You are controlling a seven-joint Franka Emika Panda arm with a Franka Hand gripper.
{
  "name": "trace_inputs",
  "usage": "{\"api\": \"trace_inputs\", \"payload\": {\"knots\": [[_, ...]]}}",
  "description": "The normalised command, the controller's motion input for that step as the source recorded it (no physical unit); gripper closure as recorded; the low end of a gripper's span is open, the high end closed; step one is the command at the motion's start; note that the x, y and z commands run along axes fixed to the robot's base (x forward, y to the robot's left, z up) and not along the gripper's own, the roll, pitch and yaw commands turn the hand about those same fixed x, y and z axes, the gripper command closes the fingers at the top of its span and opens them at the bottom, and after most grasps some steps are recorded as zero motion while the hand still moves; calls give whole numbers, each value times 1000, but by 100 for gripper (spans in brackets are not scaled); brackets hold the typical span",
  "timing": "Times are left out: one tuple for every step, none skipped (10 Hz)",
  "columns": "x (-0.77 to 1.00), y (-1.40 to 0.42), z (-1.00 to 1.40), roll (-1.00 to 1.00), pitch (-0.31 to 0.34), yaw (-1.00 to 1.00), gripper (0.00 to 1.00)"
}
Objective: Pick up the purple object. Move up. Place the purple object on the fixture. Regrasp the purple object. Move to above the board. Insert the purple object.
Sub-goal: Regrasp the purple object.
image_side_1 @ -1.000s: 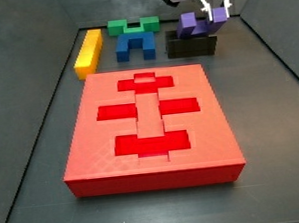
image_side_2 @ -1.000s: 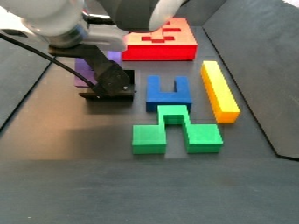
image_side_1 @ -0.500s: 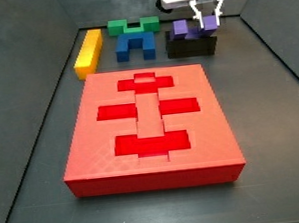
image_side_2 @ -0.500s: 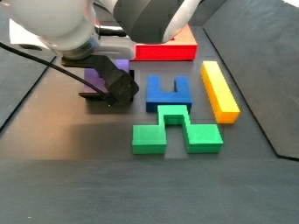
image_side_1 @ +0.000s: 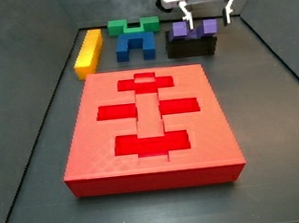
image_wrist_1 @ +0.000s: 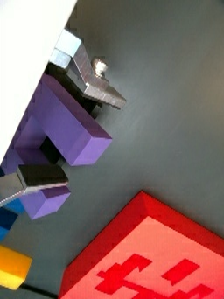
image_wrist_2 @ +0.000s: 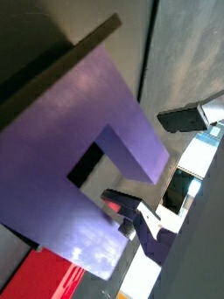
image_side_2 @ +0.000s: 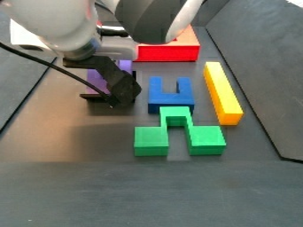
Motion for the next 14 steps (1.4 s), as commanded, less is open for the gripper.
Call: {"api": "trace_inputs", "payload": {"knots": [[143,437,854,-526,0,0,0],[26,371,880,-263,0,0,0],[-100,-40,491,1000,0,-40,0],[-220,-146,69,1000,0,-80,0],[-120,-220,57,1000,9,-23,0],[0,-269,54,1000,57,0,0],[0,-271,57,1000,74,0,0],[0,-269,57,1000,71,3,0],[0,-269,57,1000,71,6,0],[0,-269,57,1000,71,6,0],[0,-269,57,1000,71,6,0],[26,-274,80,1000,46,11,0],[54,-277,100,1000,20,17,0],[74,-263,117,1000,3,46,0]]}}
